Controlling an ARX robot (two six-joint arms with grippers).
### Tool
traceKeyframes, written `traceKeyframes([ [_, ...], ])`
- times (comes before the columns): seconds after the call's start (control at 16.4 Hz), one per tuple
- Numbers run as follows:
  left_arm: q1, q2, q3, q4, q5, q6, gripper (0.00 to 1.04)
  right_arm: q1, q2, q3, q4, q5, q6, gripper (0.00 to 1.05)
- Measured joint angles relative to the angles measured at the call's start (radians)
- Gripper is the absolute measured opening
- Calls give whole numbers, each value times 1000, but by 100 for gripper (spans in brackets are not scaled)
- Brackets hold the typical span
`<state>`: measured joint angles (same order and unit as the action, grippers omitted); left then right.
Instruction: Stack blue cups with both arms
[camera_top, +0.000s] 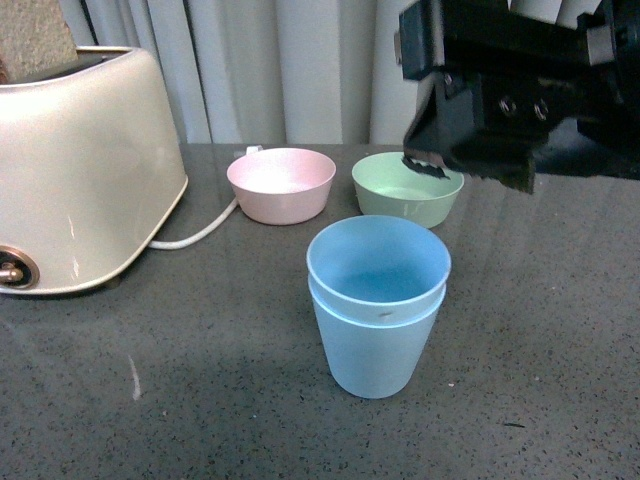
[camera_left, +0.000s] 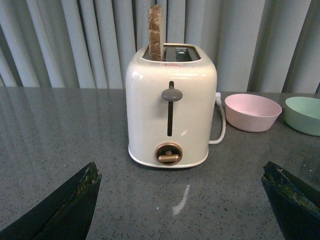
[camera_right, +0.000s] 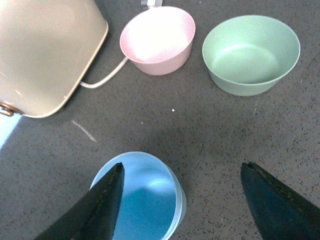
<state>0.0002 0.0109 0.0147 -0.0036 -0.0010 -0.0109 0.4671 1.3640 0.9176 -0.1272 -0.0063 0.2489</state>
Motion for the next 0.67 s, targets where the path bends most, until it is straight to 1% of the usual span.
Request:
traceKeyframes([
  [0.06,0,0,0,0,0,0,98,-13,-13,6,10,-1,8,80],
  [0.12,0,0,0,0,0,0,98,-48,-40,13,29,-5,32,93],
  [0.18,0,0,0,0,0,0,98,-74,-60,13,43,-8,49,100],
  [0.3,0,0,0,0,0,0,98,-143,-116,3,105,-8,88,97],
  [0.37,0,0,0,0,0,0,98,-199,-172,-35,150,-3,115,98],
  [0.49,0,0,0,0,0,0,98,-270,-254,-116,185,2,141,98],
  [0.61,0,0,0,0,0,0,98,-348,-358,-245,234,3,147,98],
  [0.67,0,0,0,0,0,0,98,-377,-414,-298,236,3,146,98],
])
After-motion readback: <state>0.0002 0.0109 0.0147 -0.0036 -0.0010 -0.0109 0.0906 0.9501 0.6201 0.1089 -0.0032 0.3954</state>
